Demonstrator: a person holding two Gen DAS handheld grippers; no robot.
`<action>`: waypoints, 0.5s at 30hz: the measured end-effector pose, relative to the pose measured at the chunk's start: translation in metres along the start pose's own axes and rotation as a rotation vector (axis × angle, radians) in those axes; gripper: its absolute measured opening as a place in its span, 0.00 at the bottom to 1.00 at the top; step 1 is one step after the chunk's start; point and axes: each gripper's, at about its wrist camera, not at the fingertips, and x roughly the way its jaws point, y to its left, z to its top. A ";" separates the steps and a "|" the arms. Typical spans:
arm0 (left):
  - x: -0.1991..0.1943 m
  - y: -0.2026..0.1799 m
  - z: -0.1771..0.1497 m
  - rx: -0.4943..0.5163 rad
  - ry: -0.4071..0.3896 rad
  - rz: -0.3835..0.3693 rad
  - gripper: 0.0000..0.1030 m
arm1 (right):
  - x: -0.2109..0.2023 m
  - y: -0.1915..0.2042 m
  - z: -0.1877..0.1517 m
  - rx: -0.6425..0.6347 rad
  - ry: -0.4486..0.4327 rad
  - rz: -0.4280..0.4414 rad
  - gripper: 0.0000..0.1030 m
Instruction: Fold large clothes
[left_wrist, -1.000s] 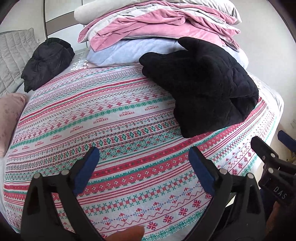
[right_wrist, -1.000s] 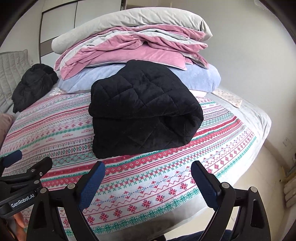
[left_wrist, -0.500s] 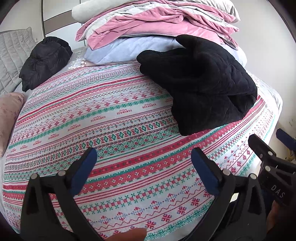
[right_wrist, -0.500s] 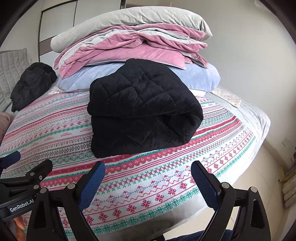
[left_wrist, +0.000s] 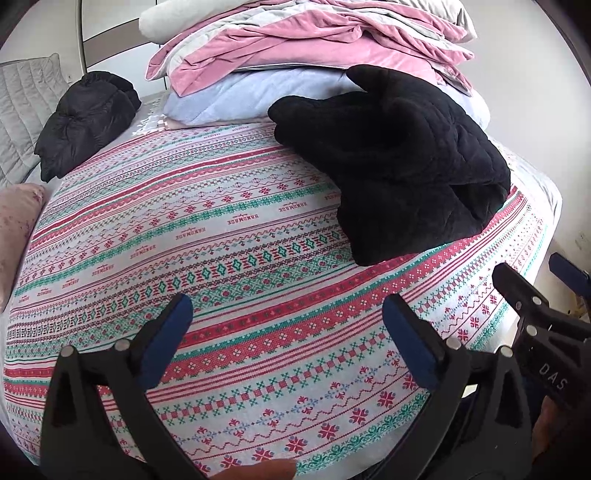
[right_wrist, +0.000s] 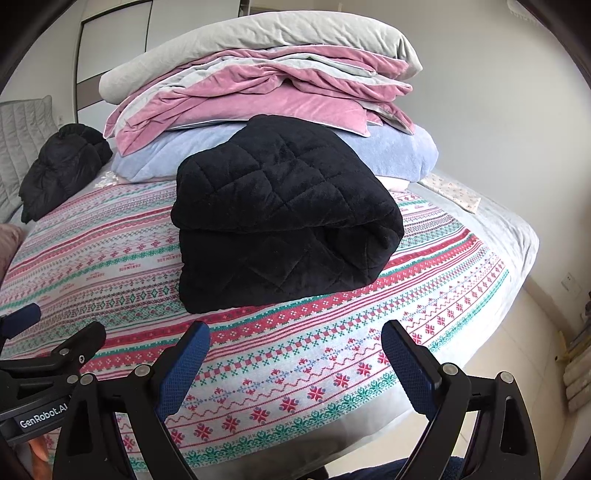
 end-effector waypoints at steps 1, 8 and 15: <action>0.000 0.000 0.000 0.001 0.001 -0.001 0.99 | 0.000 0.000 0.000 0.000 0.000 0.000 0.92; -0.002 -0.002 -0.001 0.005 -0.004 -0.002 0.99 | 0.000 -0.001 0.000 0.000 0.000 0.000 0.92; -0.001 -0.001 -0.001 0.004 0.000 -0.001 0.99 | 0.000 -0.001 -0.001 -0.001 0.001 -0.001 0.92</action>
